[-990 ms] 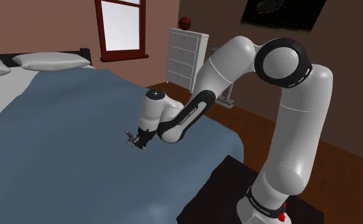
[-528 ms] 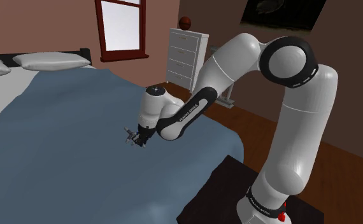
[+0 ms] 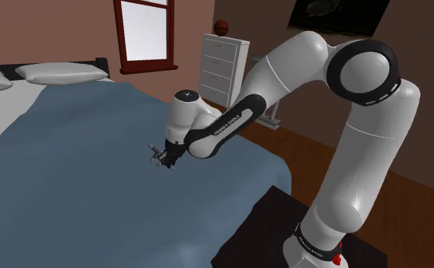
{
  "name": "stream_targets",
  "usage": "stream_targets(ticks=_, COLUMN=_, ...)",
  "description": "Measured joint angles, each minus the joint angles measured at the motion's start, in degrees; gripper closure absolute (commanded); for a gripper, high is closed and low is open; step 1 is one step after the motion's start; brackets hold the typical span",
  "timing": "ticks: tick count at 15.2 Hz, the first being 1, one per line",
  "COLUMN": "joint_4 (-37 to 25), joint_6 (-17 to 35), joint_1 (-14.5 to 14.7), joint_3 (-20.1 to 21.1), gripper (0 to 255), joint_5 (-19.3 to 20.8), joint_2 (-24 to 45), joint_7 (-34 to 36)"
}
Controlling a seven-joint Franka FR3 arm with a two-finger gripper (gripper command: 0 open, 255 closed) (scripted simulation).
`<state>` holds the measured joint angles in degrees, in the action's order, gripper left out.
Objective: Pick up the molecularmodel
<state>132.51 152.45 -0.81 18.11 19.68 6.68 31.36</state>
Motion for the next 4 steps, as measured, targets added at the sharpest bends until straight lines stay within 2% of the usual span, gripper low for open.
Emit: stream_targets(ticks=4, joint_4=-0.7, joint_6=-2.6, joint_1=-0.3, joint_3=0.6, gripper=255, joint_5=-2.7, joint_2=-2.2, joint_7=-2.3)
